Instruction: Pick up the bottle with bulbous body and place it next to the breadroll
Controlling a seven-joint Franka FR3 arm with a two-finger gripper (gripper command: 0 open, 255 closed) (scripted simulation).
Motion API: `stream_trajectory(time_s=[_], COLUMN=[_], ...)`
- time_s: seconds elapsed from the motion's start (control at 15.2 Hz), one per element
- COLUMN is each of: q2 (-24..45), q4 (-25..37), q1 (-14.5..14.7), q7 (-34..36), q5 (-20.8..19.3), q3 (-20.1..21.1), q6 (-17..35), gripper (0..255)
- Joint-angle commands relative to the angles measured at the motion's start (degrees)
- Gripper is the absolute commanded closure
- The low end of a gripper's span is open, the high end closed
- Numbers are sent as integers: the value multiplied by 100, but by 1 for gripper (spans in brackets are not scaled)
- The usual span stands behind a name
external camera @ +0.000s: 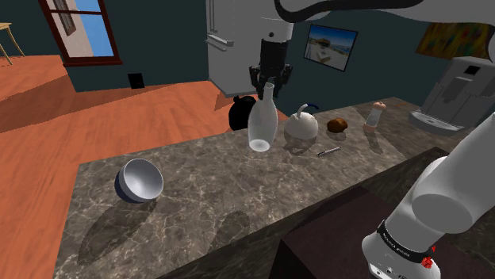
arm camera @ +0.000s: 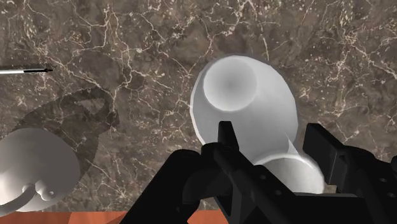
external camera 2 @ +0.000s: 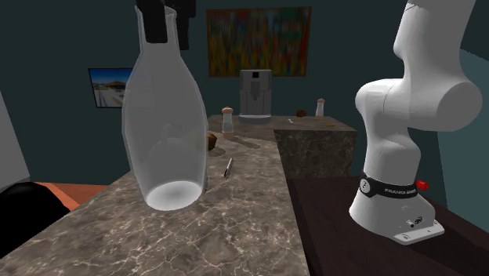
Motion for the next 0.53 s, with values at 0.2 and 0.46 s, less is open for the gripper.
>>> stream_trajectory(time_s=[0.2, 0.46], q2=[60, 144], q4=[455, 861], q1=[-6, -6], q7=[-1, 11], q5=[-16, -36], q3=[-3, 3], q6=[-396, -721], gripper=[255, 255])
